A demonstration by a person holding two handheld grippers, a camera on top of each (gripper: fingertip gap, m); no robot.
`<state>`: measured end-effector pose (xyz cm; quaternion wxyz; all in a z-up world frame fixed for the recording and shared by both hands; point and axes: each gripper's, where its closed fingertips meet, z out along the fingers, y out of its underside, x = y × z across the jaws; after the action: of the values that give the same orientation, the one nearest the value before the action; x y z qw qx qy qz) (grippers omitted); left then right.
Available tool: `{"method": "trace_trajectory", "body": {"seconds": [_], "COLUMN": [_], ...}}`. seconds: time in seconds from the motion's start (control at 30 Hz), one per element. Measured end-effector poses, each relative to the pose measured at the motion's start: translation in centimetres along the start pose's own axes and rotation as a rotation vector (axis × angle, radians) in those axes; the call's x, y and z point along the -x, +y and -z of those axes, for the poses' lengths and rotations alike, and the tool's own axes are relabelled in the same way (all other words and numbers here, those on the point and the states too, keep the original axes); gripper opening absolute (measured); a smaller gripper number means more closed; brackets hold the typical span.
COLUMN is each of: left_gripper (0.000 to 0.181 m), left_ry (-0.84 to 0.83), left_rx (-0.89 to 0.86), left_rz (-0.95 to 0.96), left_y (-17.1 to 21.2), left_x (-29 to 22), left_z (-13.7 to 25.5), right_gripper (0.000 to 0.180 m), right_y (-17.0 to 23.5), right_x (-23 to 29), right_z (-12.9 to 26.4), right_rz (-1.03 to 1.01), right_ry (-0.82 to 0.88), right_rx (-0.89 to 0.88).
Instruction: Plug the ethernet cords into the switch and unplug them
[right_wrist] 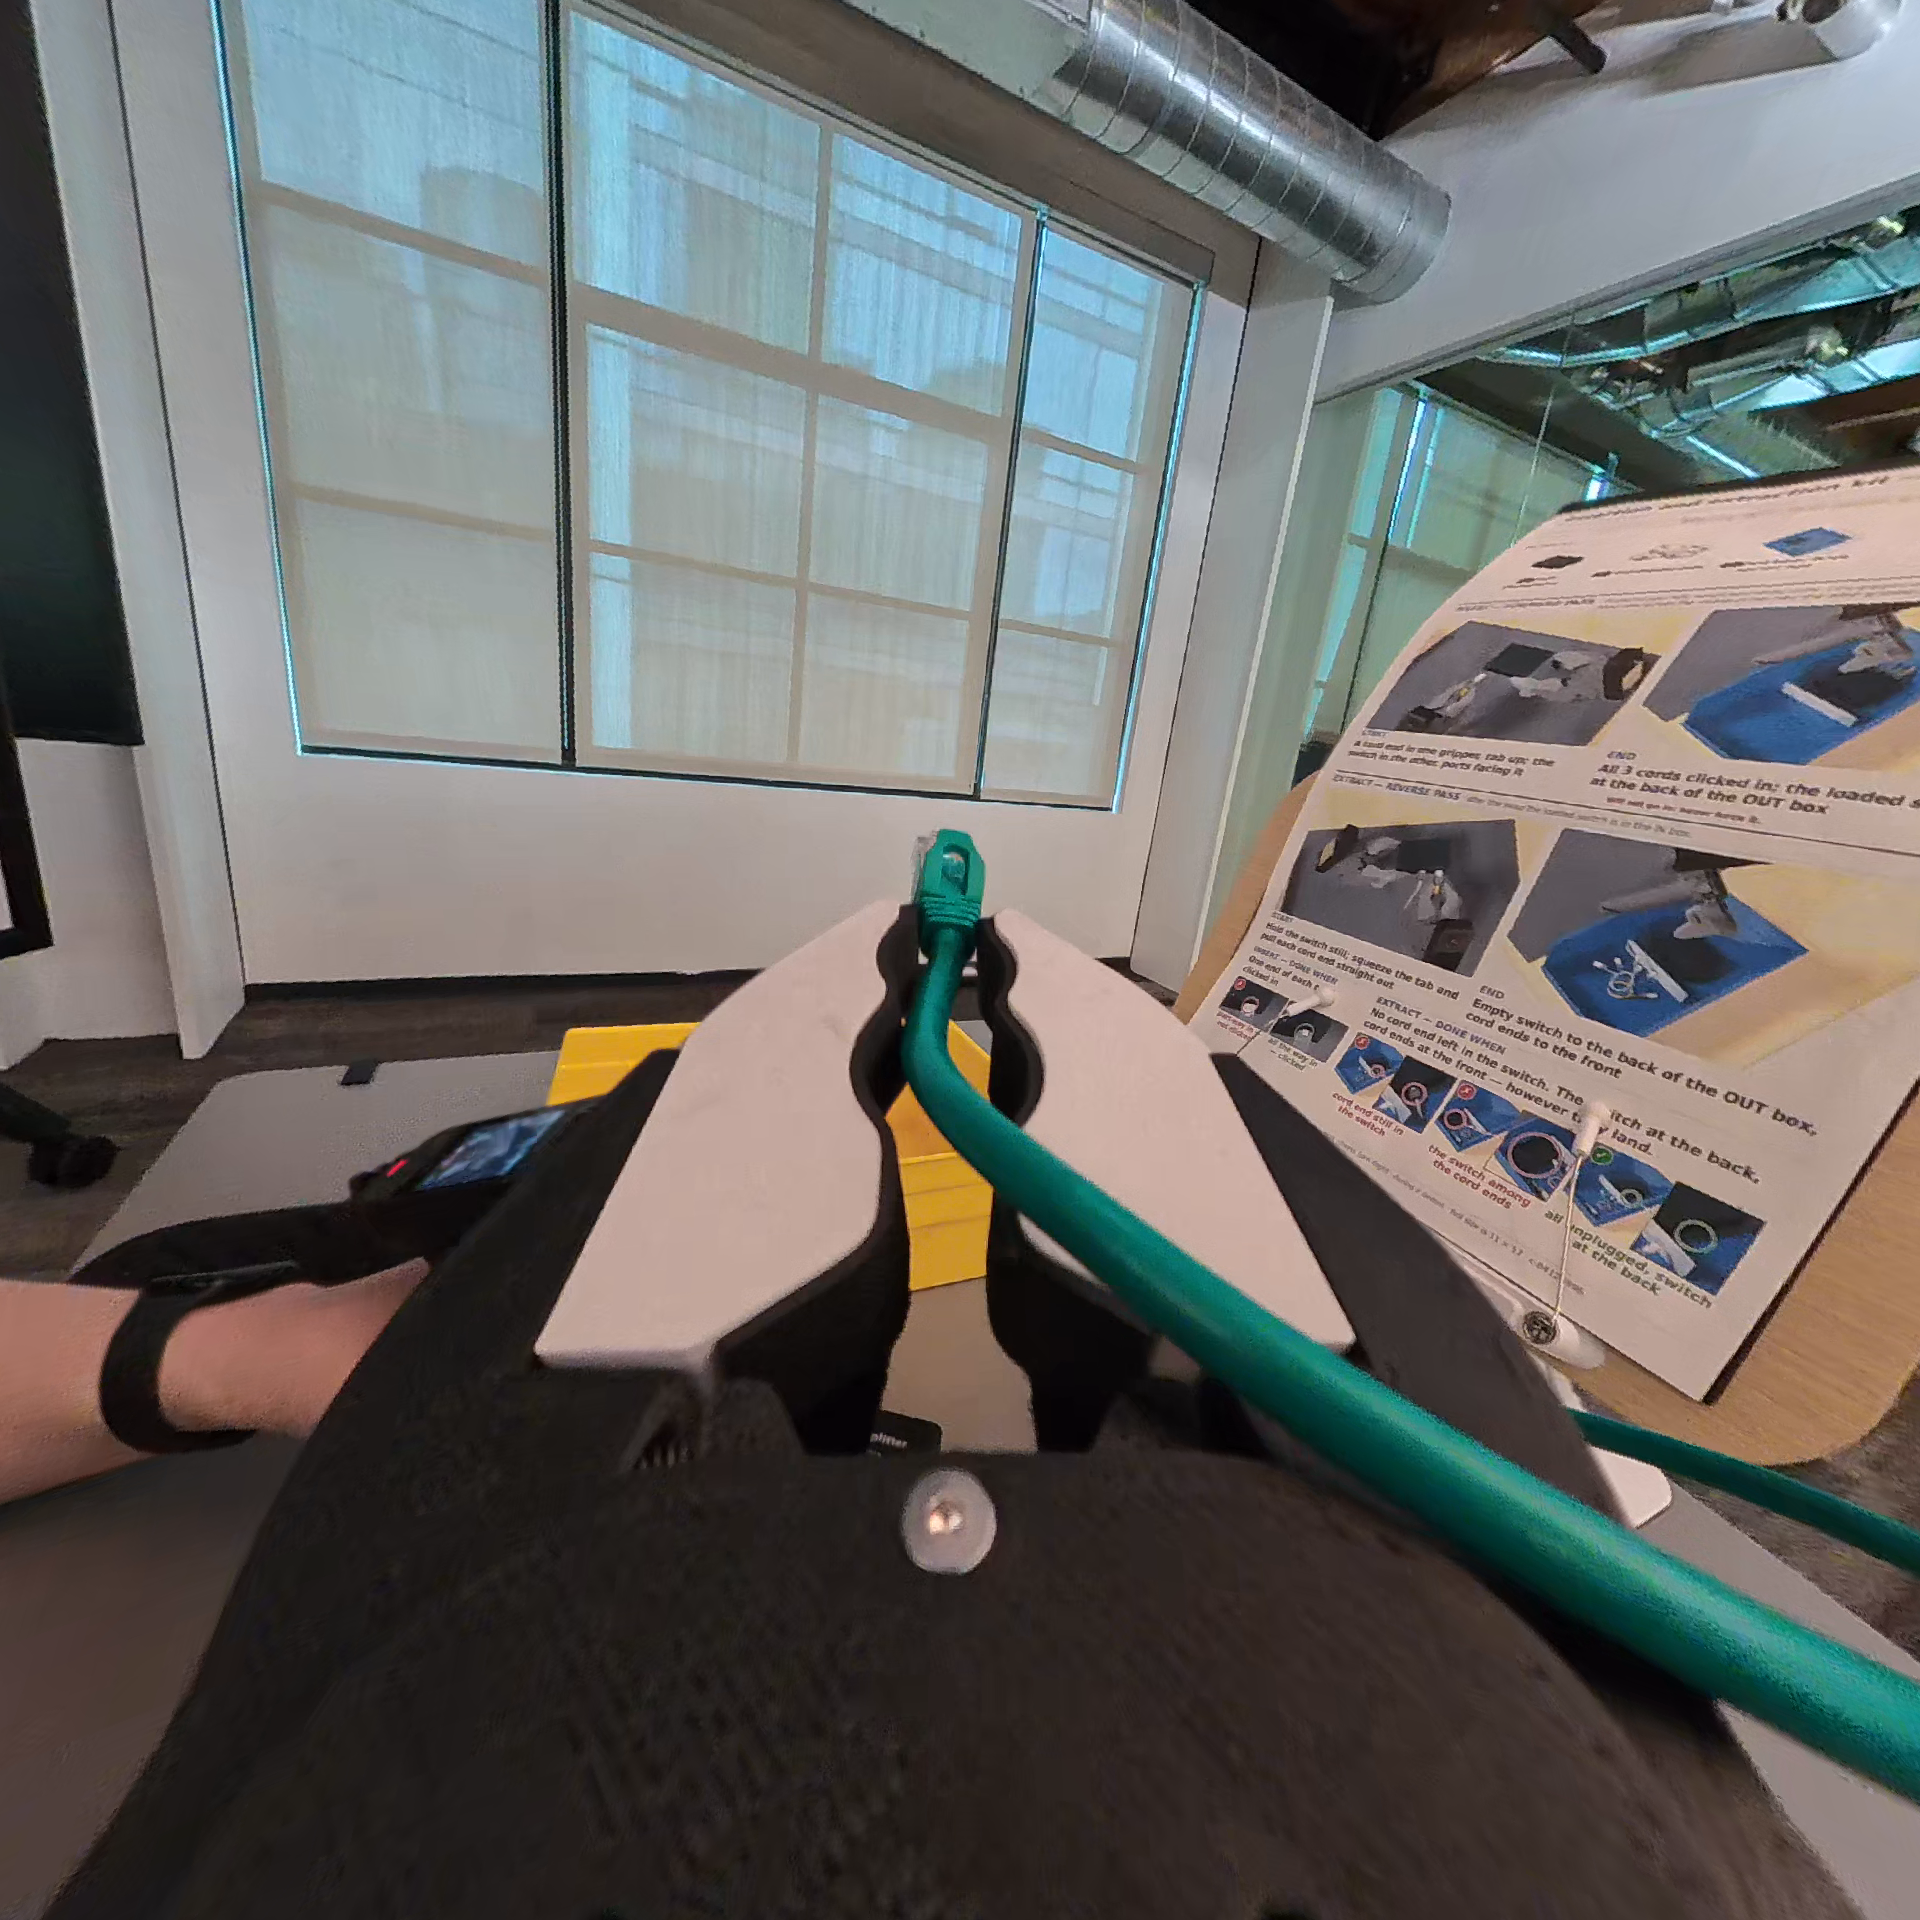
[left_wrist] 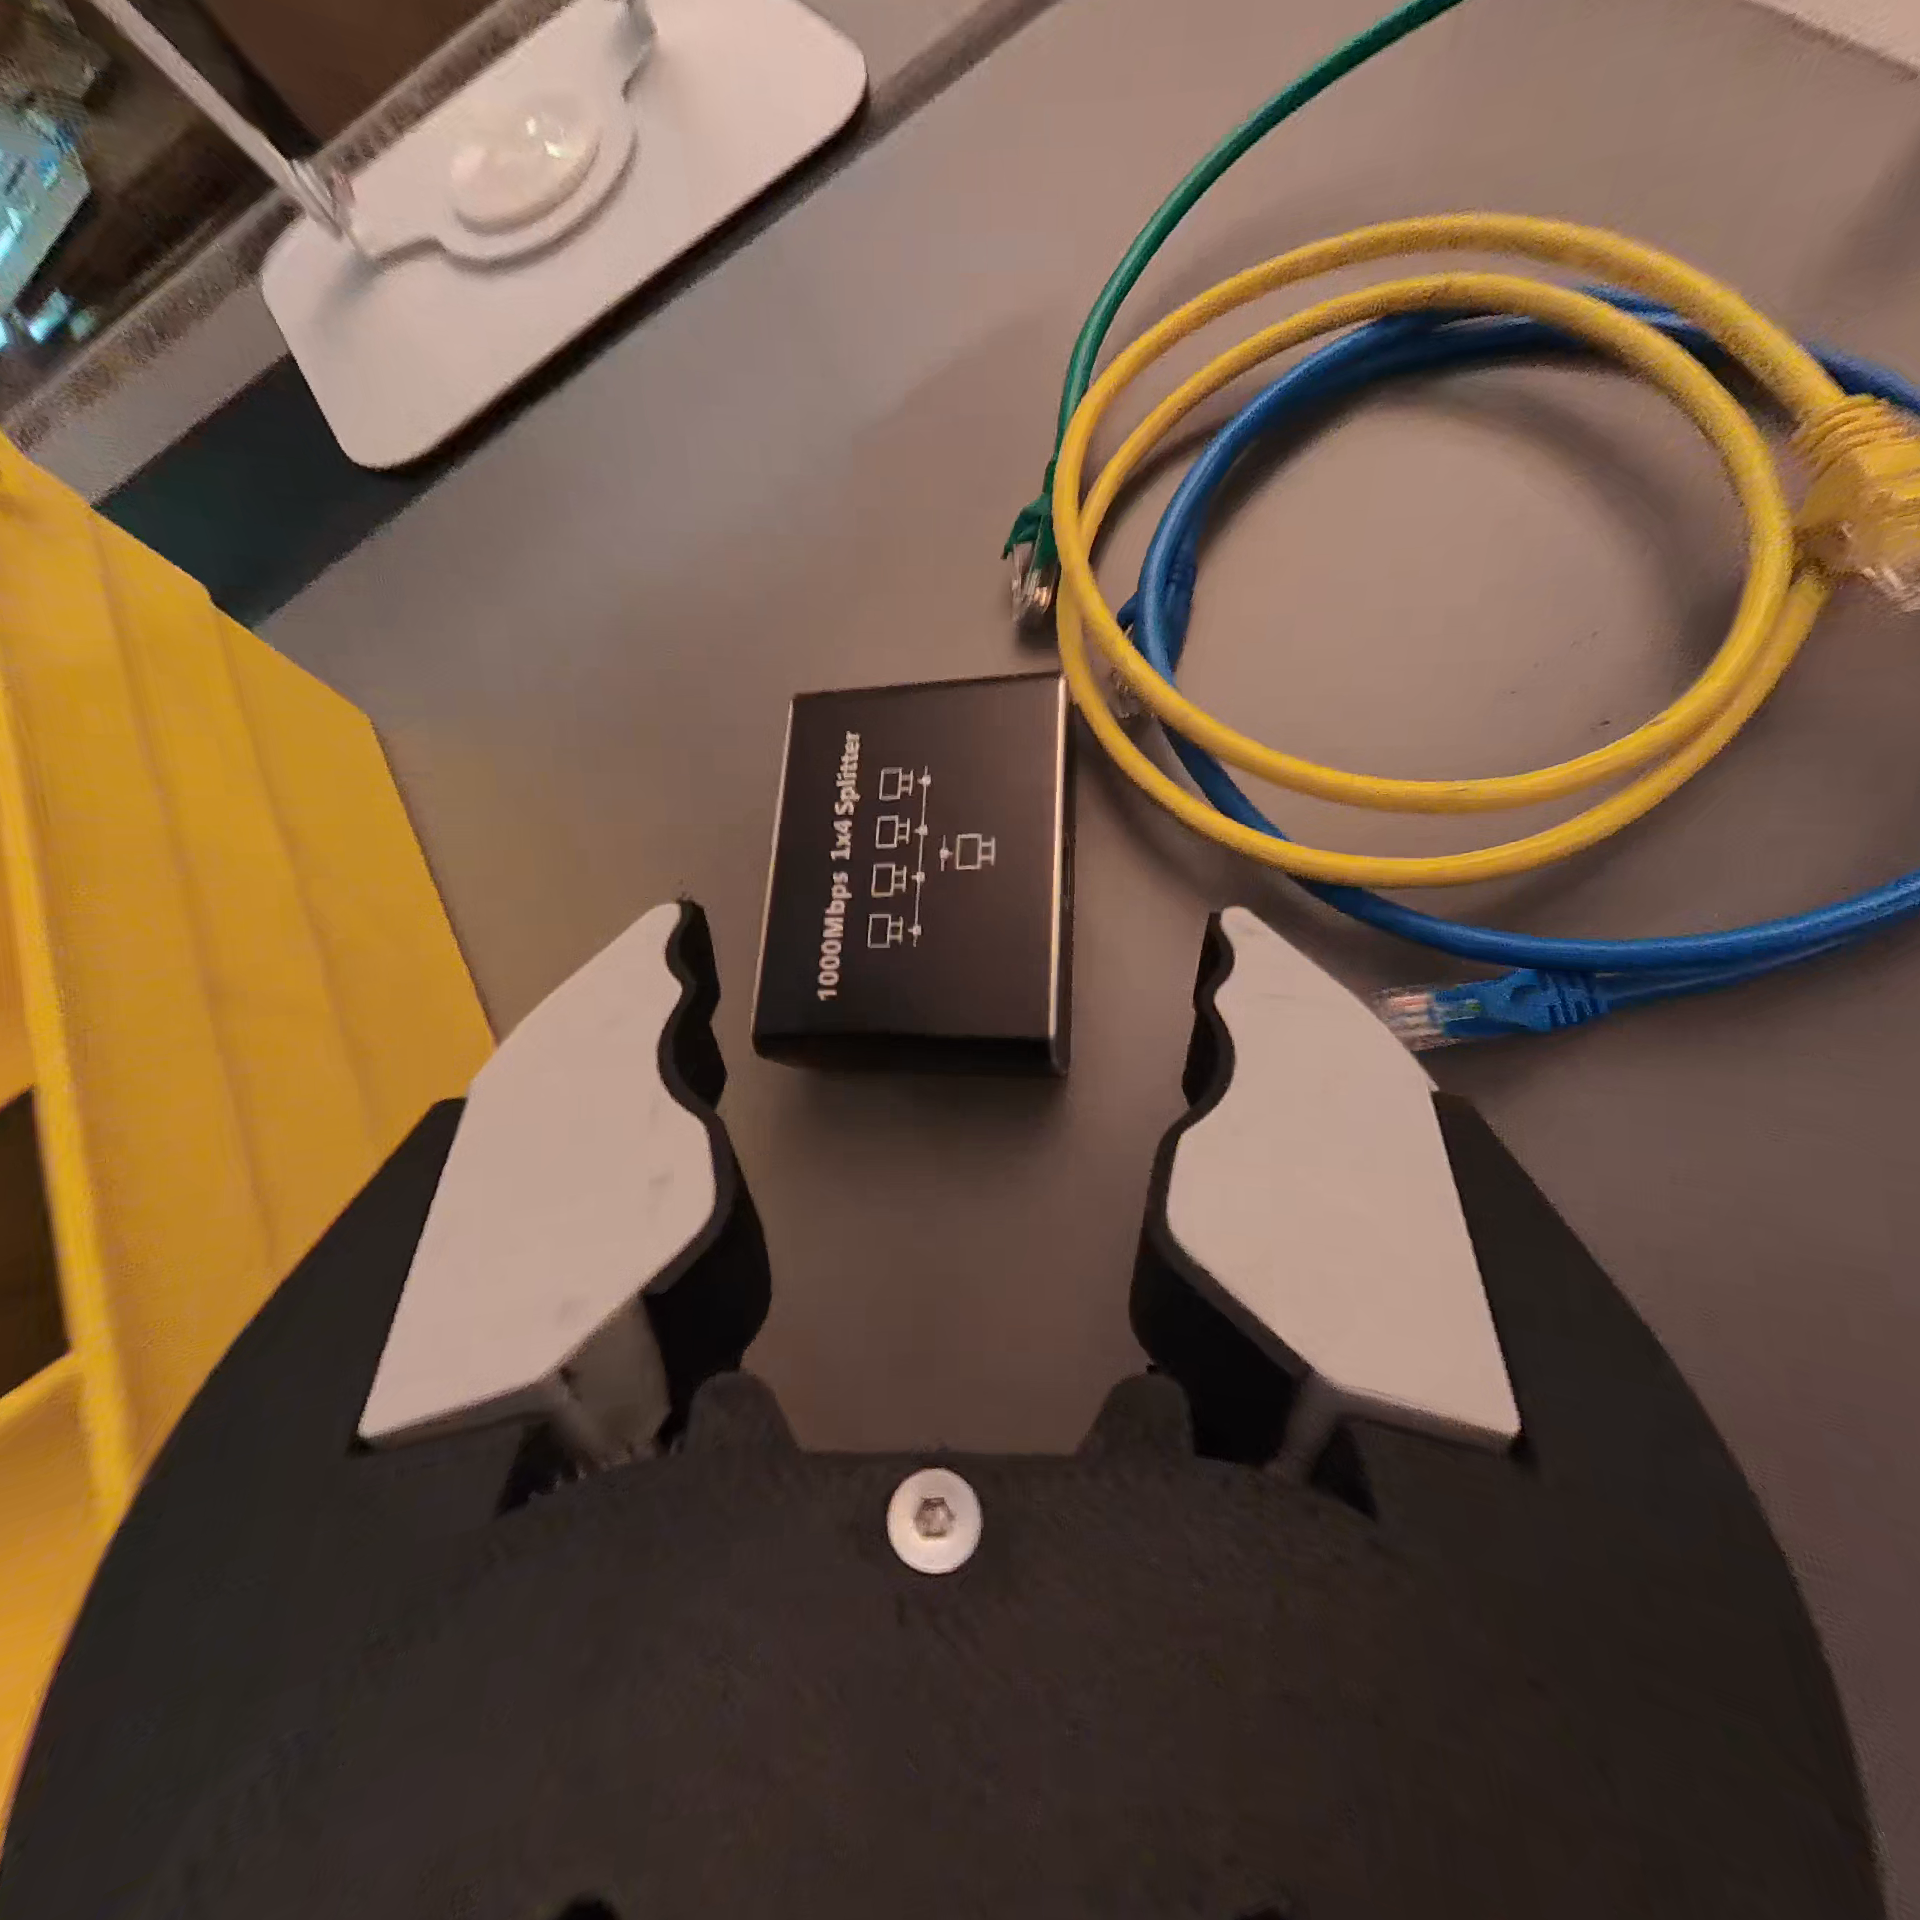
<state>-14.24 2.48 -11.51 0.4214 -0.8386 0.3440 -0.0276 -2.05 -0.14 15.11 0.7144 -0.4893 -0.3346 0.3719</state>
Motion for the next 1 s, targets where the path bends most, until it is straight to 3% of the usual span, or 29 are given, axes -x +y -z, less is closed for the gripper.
{"method": "trace_trajectory", "body": {"seconds": [0.33,0.67,0.87,1.0], "left_gripper": [0.087,0.077,0.076,0.076], "left_ry": [0.024,0.155,0.238,0.281], "left_rx": [0.054,0.058,-0.089,-0.237], "left_rz": [0.196,0.231,0.329,0.387], "left_y": [3.3,2.1,-1.5,-6.1], "left_x": [0.8,0.0,0.1,1.2], "left_z": [-2.7,-3.5,-1.5,0.9], "right_gripper": [0.010,0.010,0.011,0.010], "right_y": [-0.8,-0.3,1.4,2.7], "right_x": [0.6,-1.2,-1.5,-1.3], "right_z": [0.4,1.2,0.6,0.1], "right_rz": [0.029,0.001,0.020,0.145], "right_ry": [-0.033,0.001,0.018,0.060], "right_rx": [0.000,0.032,0.118,0.223]}}
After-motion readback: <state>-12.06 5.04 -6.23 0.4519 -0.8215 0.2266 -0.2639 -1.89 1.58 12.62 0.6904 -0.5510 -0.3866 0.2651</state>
